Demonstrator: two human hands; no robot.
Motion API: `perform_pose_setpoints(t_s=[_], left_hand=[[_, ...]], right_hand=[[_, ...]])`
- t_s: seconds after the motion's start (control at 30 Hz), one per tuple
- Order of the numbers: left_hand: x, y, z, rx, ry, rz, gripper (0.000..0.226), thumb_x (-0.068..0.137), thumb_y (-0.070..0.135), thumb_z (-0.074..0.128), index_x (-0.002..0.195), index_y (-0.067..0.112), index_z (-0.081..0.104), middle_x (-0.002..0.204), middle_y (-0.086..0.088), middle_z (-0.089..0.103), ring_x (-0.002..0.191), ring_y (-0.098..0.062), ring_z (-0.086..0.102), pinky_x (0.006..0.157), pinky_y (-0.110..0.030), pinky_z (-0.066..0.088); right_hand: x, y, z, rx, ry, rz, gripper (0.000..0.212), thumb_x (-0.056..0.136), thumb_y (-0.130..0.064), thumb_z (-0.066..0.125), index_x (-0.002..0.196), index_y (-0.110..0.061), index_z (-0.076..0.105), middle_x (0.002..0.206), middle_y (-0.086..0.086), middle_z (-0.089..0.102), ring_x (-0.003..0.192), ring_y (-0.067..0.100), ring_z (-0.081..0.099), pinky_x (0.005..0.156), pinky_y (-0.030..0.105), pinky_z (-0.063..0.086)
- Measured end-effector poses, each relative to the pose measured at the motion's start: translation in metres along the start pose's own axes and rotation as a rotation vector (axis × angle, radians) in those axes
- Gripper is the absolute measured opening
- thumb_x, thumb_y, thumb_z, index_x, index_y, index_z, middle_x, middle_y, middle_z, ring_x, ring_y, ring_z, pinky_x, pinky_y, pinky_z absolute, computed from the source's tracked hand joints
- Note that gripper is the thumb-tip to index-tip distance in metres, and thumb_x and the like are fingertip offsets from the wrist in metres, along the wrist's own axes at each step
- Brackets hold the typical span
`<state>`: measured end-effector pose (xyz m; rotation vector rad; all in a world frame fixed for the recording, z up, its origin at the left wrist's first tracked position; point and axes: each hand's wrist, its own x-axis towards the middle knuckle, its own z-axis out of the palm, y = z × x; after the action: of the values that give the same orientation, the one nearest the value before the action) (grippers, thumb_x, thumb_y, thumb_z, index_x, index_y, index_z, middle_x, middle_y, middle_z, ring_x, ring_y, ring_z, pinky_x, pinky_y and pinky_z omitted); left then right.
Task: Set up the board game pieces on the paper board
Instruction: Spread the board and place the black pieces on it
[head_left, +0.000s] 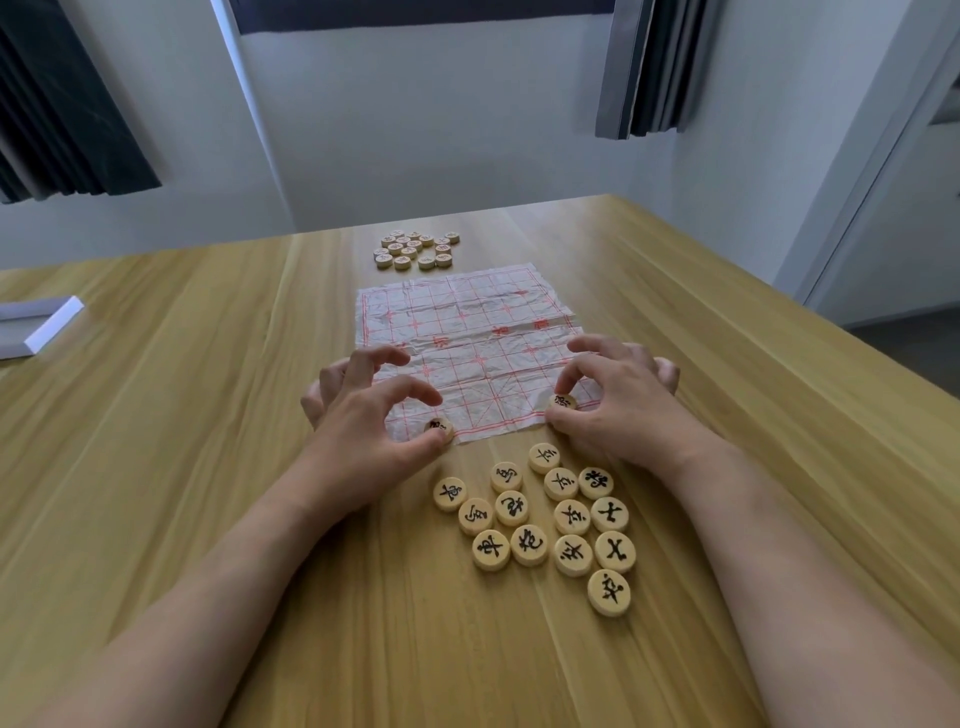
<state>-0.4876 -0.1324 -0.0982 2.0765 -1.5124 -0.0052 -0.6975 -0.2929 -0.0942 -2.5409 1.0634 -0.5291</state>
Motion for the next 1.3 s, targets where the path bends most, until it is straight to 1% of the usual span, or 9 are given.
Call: perform_pose_setpoints(t_s=[0.2,0.3,0.47,0.6,0.77,0.93,1.1,1.23,1.3], left_hand=[[-0.001,0.0,0.001,0.009,0.001,0.007,0.044,0.062,0.073,0.051,0.096,0.047,0.061,0.129,0.023,0.029,0.129,-0.009,0.015,0.109,-0.041,0.013],[0.0,0.0,0.001,0.002,0.006,0.007,0.043,0.062,0.072,0.052,0.094,0.047,0.061,0.129,0.023,0.03,0.129,-0.008,0.014,0.107,-0.038,0.01],[-0.001,0.001,0.001,0.007,0.011,0.009,0.03,0.065,0.061,0.061,0.091,0.045,0.064,0.129,0.023,0.033,0.13,-0.007,0.015,0.108,-0.036,0.007],[-0.001,0.001,0.002,0.011,-0.006,0.027,0.024,0.067,0.058,0.061,0.087,0.045,0.065,0.129,0.024,0.033,0.127,-0.001,0.012,0.106,-0.033,0.003],[-0.001,0.002,0.0,0.003,-0.028,0.041,0.022,0.07,0.058,0.06,0.087,0.047,0.065,0.13,0.026,0.034,0.132,-0.005,0.013,0.106,-0.034,0.002],[-0.003,0.002,-0.001,-0.054,0.024,0.052,0.025,0.07,0.058,0.058,0.09,0.045,0.065,0.127,0.029,0.039,0.128,-0.001,0.015,0.107,-0.036,0.007],[-0.018,0.015,-0.006,-0.121,0.11,0.014,0.018,0.073,0.047,0.061,0.09,0.042,0.065,0.125,0.026,0.044,0.126,-0.002,0.021,0.099,-0.035,0.016],[-0.043,0.033,-0.013,-0.162,0.077,-0.002,0.016,0.074,0.044,0.059,0.089,0.042,0.067,0.122,0.028,0.044,0.126,-0.001,0.022,0.1,-0.034,0.015],[-0.058,0.037,-0.016,-0.17,0.072,0.012,0.016,0.074,0.044,0.061,0.09,0.042,0.066,0.123,0.029,0.044,0.126,0.0,0.022,0.101,-0.035,0.016]], right_hand=[[0.0,0.0,0.001,-0.011,0.0,0.006,0.023,0.076,-0.055,0.065,0.09,-0.038,0.059,0.142,-0.019,0.036,0.135,0.007,0.02,0.096,0.029,0.006],[-0.001,-0.001,0.0,0.018,0.029,-0.001,0.025,0.078,-0.054,0.063,0.097,-0.039,0.058,0.143,-0.018,0.035,0.135,0.007,0.019,0.097,0.028,0.005],[-0.003,-0.014,0.006,0.037,0.077,-0.106,0.031,0.08,-0.049,0.061,0.109,-0.042,0.056,0.143,-0.018,0.033,0.134,0.004,0.016,0.104,0.031,0.003],[-0.004,-0.023,0.01,0.051,0.057,-0.185,0.03,0.082,-0.047,0.062,0.111,-0.043,0.056,0.143,-0.02,0.033,0.137,0.005,0.014,0.11,0.037,0.001],[-0.004,-0.024,0.01,0.07,0.057,-0.194,0.03,0.083,-0.046,0.062,0.112,-0.043,0.056,0.143,-0.02,0.034,0.138,0.006,0.015,0.111,0.039,0.002],[-0.006,-0.026,0.008,0.07,0.071,-0.201,0.027,0.083,-0.045,0.062,0.11,-0.043,0.057,0.141,-0.02,0.035,0.137,0.005,0.014,0.108,0.033,0.0],[-0.022,-0.033,0.002,0.079,0.123,-0.195,0.015,0.084,-0.043,0.062,0.099,-0.04,0.062,0.139,-0.021,0.037,0.136,0.003,0.014,0.105,0.03,-0.002],[-0.05,-0.04,-0.003,0.096,0.198,-0.179,0.004,0.084,-0.039,0.061,0.088,-0.04,0.061,0.136,-0.02,0.041,0.133,0.004,0.018,0.104,0.024,-0.005],[-0.07,-0.04,-0.006,0.102,0.276,-0.154,0.007,0.081,-0.041,0.059,0.087,-0.039,0.062,0.135,-0.02,0.043,0.131,0.004,0.021,0.106,0.028,-0.001]])
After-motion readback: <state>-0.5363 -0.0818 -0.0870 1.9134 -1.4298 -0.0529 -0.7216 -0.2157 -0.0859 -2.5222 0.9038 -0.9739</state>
